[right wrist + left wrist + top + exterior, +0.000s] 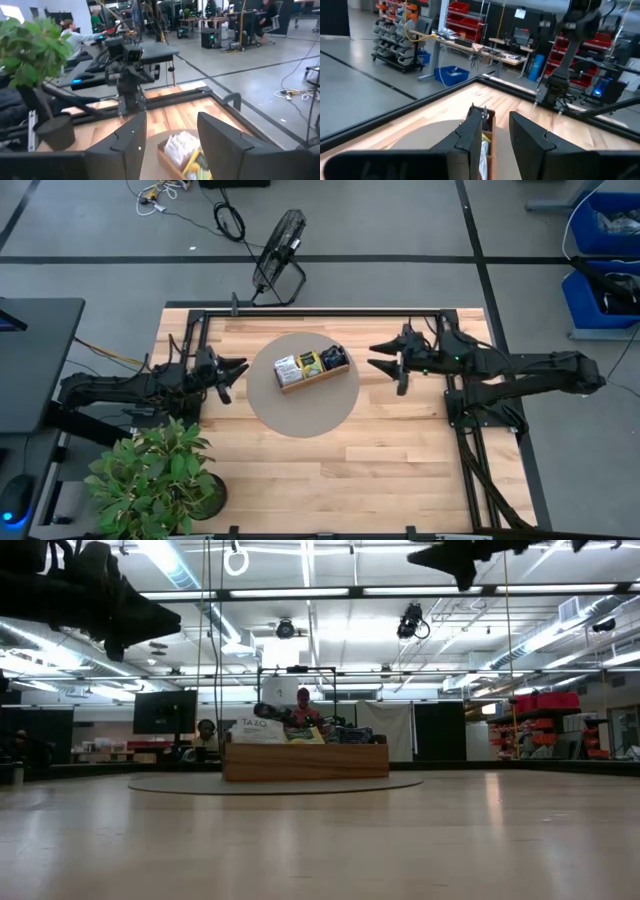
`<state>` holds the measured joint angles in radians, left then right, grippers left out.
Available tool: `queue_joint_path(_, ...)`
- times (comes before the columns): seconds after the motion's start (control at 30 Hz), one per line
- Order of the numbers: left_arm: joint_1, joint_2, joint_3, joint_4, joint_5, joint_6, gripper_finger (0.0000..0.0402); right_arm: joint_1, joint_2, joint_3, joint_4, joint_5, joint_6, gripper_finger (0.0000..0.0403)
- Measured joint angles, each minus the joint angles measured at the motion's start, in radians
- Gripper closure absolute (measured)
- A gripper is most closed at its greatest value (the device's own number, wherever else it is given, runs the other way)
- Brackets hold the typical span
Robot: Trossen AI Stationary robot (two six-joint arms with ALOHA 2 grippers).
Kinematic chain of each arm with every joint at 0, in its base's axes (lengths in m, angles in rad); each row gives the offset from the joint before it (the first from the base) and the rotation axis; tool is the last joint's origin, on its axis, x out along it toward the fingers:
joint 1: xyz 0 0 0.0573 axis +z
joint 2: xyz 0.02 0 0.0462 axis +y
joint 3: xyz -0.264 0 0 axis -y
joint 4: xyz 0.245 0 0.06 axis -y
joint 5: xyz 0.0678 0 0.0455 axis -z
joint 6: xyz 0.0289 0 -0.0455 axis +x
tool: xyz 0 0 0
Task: Pick & Place Tea
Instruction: Return to Home Position
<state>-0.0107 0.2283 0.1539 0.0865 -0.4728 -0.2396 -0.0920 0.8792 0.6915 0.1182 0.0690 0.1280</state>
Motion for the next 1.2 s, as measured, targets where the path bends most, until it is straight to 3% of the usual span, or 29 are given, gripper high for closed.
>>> queue_joint_path(0.4, 0.000, 0.000, 0.000, 0.019, 0.097, 0.011, 0.0299, 0.018, -0.242, -0.237, -0.026, 0.002, 0.075, 0.0218)
queue_joint_path(0.57, 0.000, 0.000, 0.000, 0.021, 0.098, -0.008, 0.0299, 0.017, -0.318, -0.289, -0.222, 0.021, 0.114, 0.0218)
queue_joint_path(0.67, 0.000, 0.000, 0.000, 0.021, 0.107, 0.016, 0.0299, 0.025, -0.357, -0.309, -0.207, 0.030, 0.212, 0.0218)
queue_joint_path(0.93, 0.000, 0.000, 0.000, 0.023, 0.137, 0.072, 0.0299, 0.051, -0.505, -0.345, -0.157, 0.001, 0.044, 0.0218)
queue_joint_path(1.2, 0.000, -0.015, 0.000, 0.032, 0.208, 0.084, 0.0299, 0.055, -0.697, -0.450, -0.183, -0.017, 0.084, 0.0218)
